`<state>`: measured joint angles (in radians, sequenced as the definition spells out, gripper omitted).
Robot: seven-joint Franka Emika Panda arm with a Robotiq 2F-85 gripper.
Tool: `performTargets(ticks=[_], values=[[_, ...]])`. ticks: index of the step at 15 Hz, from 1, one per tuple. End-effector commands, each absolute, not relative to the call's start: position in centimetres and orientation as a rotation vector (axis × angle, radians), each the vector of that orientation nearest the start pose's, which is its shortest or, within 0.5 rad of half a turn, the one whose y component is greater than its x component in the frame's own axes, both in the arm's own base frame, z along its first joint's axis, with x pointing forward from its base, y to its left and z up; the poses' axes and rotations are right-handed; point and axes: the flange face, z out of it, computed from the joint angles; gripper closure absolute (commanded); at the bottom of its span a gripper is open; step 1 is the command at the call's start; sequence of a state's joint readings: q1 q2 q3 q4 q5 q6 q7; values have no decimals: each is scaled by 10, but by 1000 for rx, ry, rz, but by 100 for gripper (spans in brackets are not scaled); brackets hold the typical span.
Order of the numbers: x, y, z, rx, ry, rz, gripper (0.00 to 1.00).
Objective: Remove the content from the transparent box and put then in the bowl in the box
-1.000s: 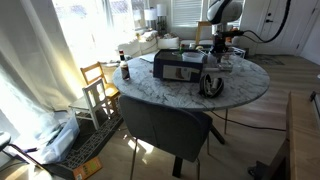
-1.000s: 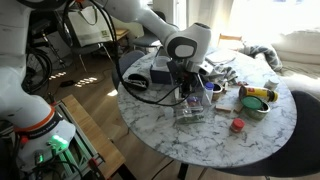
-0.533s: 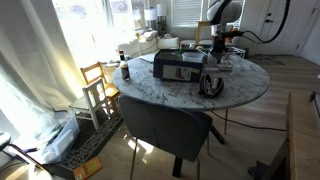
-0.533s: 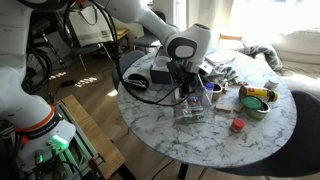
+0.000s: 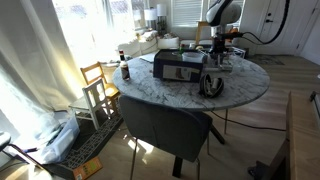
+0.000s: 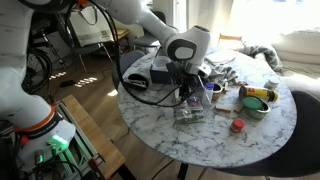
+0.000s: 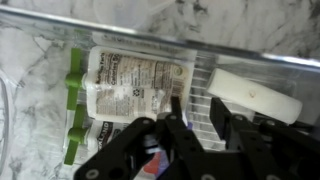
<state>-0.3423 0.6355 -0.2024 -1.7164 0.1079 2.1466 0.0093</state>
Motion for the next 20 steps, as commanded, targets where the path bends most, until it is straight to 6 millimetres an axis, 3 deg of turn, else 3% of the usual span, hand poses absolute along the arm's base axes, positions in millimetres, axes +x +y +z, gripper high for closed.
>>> performTargets(ticks=[1, 7, 13, 16, 20], values=[[560, -329, 208, -2966, 895, 366, 60], [554, -334, 200, -3003, 908, 421, 66], [553, -340, 192, -3038, 911, 434, 96], [553, -339, 197, -3036, 903, 427, 100], [556, -331, 228, -3034, 875, 361, 100]])
